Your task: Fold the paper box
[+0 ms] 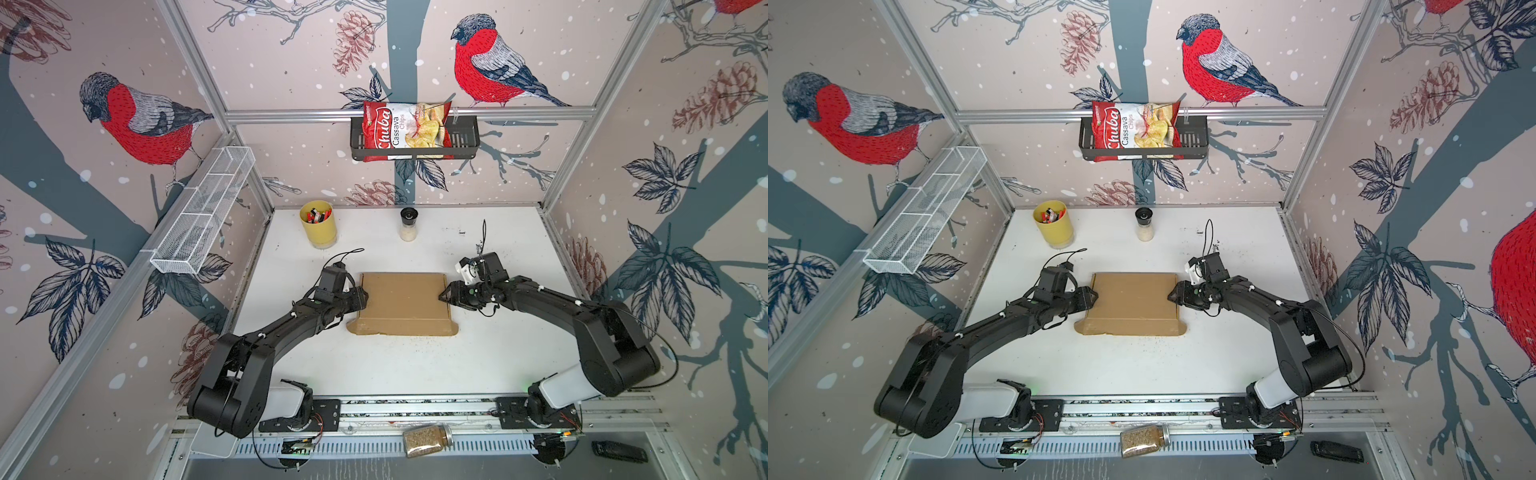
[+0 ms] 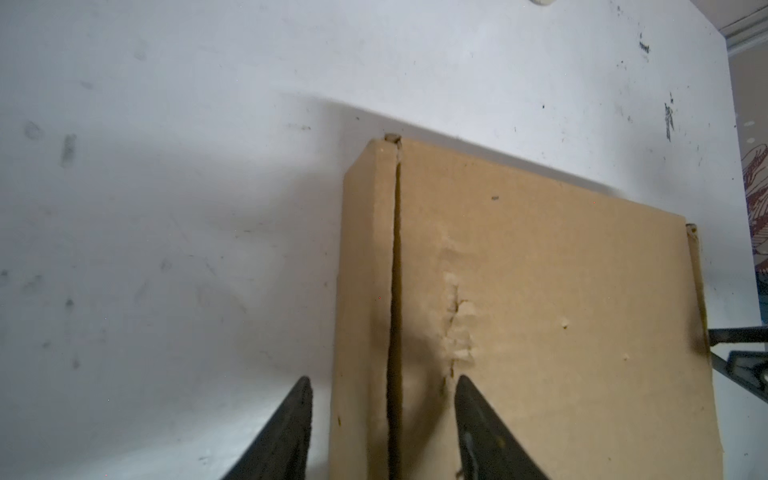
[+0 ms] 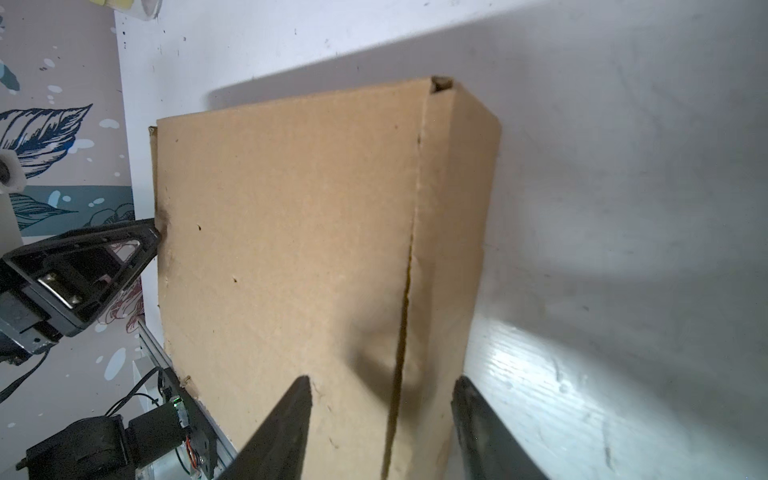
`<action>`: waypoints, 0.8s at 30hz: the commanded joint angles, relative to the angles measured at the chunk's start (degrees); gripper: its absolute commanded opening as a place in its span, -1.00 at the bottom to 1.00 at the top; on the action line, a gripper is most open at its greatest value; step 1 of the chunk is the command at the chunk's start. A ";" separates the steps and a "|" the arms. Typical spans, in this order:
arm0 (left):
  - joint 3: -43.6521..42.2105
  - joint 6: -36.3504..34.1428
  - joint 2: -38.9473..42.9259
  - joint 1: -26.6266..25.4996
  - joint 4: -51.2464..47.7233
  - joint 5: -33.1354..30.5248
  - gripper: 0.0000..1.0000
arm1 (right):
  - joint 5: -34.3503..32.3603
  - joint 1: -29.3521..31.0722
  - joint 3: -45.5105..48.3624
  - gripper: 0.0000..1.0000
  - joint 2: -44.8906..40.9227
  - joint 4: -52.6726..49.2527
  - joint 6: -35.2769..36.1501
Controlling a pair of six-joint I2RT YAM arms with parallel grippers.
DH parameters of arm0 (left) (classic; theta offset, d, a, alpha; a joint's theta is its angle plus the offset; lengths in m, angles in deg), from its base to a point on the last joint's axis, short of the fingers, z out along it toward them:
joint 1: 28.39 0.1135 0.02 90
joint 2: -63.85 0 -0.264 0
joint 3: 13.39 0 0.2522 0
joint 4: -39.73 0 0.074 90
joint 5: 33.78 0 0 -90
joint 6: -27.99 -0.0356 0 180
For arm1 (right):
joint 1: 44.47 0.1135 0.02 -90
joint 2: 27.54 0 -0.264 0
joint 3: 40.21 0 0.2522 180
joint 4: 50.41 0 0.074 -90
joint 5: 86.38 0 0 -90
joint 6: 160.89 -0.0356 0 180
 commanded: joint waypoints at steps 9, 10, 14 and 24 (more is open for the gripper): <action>-2.65 1.51 -2.84 0.71 6.87 -0.17 0.00 | 0.06 -0.18 0.48 0.04 3.32 3.21 0.05; -3.37 1.88 -2.47 0.70 7.66 0.07 -0.03 | -0.20 -0.22 0.57 0.01 3.56 3.22 0.18; -3.19 2.45 -0.07 0.75 6.99 -0.33 -0.04 | 1.85 -0.66 0.50 0.04 3.67 4.62 0.01; -0.38 1.47 -2.22 4.12 14.50 2.69 0.49 | 11.46 -8.63 3.64 0.40 -1.27 13.17 -3.51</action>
